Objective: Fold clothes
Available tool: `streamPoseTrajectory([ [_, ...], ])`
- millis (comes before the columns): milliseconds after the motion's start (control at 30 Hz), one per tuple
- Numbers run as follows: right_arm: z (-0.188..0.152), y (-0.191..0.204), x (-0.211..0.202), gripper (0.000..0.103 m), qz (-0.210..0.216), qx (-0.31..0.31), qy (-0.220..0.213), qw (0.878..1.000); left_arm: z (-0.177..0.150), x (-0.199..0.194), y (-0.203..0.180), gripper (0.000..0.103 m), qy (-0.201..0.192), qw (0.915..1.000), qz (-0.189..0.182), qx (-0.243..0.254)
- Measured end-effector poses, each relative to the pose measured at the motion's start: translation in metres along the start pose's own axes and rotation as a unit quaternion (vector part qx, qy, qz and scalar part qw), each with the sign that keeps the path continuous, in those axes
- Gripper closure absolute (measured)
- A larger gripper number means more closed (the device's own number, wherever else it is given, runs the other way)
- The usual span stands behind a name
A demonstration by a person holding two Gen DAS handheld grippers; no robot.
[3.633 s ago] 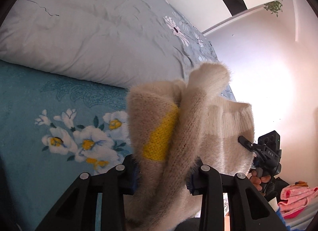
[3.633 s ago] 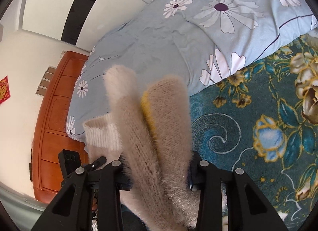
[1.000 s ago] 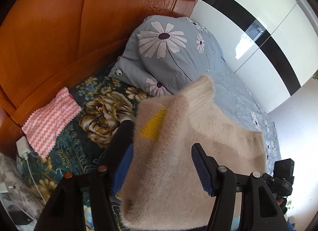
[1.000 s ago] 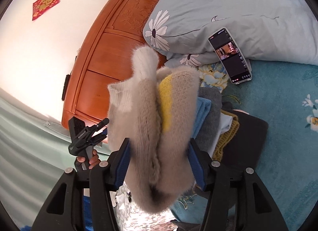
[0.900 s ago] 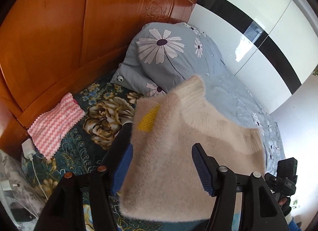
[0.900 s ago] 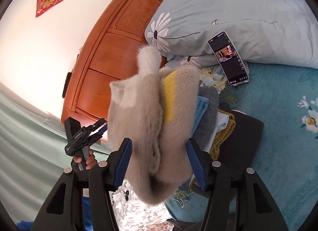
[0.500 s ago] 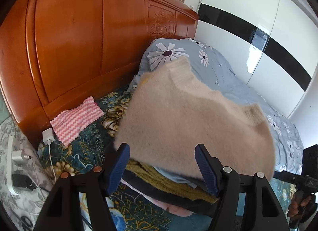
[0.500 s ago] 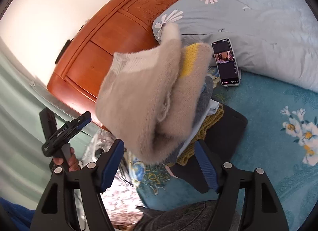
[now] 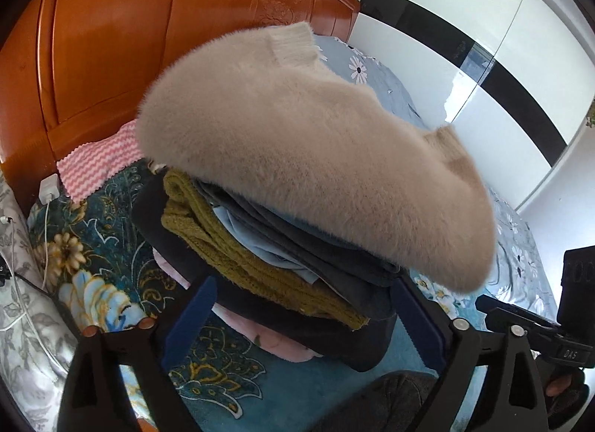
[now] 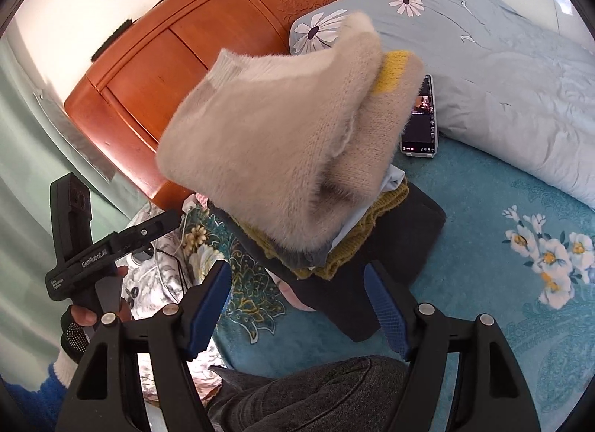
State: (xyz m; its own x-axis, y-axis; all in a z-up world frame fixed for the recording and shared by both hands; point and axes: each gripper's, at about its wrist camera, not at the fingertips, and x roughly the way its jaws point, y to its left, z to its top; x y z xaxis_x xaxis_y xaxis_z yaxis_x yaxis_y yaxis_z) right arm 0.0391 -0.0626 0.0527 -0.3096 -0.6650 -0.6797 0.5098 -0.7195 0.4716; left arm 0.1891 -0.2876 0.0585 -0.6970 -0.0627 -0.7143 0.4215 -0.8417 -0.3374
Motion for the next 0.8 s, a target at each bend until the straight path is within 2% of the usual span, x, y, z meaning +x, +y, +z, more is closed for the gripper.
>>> streamPoseTrajectory([
  [67,-0.003,0.003,0.002,0.016,-0.009,-0.001,-0.002,1.0,-0.004,0.001,-0.004,0.0,-0.005,1.0,-0.002,0.003],
  [467,-0.017,0.013,0.011,0.014,-0.041,-0.003,-0.006,0.999,-0.019,-0.001,-0.013,0.0,-0.034,0.9992,0.018,0.009],
  [567,-0.02,0.016,0.012,0.001,-0.05,-0.005,-0.01,0.999,-0.018,-0.007,-0.012,0.0,-0.053,0.9984,0.021,-0.002],
  [733,-0.021,0.02,0.013,0.0,-0.071,-0.016,-0.019,0.997,-0.015,-0.019,-0.01,0.0,-0.079,0.9963,0.034,0.003],
  [800,-0.022,0.023,0.012,0.0,-0.081,-0.021,-0.024,0.996,-0.016,-0.022,-0.011,0.0,-0.086,0.9947,0.056,0.011],
])
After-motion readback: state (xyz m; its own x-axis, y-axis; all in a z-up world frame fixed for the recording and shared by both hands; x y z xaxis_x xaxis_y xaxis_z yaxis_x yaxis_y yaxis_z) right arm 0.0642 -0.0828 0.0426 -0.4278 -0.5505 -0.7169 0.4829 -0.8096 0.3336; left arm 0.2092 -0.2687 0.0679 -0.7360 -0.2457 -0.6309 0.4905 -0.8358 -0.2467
